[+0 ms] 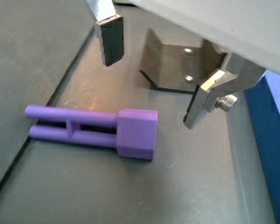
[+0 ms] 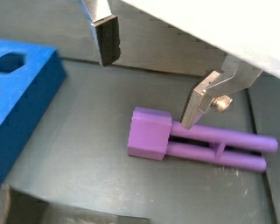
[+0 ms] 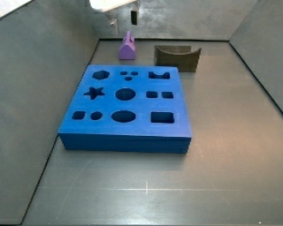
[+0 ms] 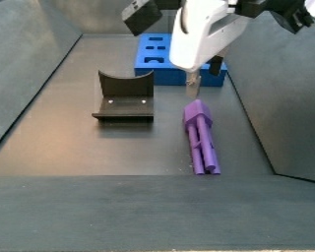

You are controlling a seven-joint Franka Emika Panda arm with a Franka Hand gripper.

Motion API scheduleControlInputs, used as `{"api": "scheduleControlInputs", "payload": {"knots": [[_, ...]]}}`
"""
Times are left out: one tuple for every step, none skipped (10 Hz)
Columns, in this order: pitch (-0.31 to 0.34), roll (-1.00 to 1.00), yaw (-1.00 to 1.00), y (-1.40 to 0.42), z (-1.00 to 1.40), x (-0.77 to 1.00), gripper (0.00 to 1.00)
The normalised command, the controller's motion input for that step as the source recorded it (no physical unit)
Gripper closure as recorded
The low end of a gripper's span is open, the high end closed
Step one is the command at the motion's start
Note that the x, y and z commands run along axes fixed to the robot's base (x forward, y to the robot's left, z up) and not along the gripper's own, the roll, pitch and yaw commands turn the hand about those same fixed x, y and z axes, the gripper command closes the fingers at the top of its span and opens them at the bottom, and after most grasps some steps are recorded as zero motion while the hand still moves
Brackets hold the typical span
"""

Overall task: Pick up the 3 prong object. Move up. Rotate the 3 prong object. Place the 3 prong object on the fixture. Regrasp the 3 prong object. Move to above the board. Insert the 3 prong object.
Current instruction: Rotate the 3 prong object.

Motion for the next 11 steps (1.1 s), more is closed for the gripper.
{"api": "scheduleControlInputs", "payload": {"knots": [[-0.001, 0.00, 1.00, 0.00, -0.05, 0.03, 0.00], [-0.001, 0.00, 1.00, 0.00, -0.05, 0.03, 0.00], [-0.002, 0.00, 1.00, 0.00, -0.05, 0.03, 0.00], [-0.002, 0.00, 1.00, 0.00, -0.04, 0.03, 0.00], [-0.002, 0.00, 1.00, 0.00, -0.04, 0.03, 0.00], [-0.002, 0.00, 1.00, 0.00, -0.04, 0.03, 0.00], [-0.002, 0.00, 1.00, 0.00, -0.04, 0.03, 0.00], [-0.002, 0.00, 1.00, 0.00, -0.04, 0.03, 0.00], [-0.002, 0.00, 1.00, 0.00, -0.04, 0.03, 0.00], [-0.002, 0.00, 1.00, 0.00, -0.04, 0.03, 0.00], [-0.002, 0.00, 1.00, 0.00, -0.04, 0.03, 0.00]]}}
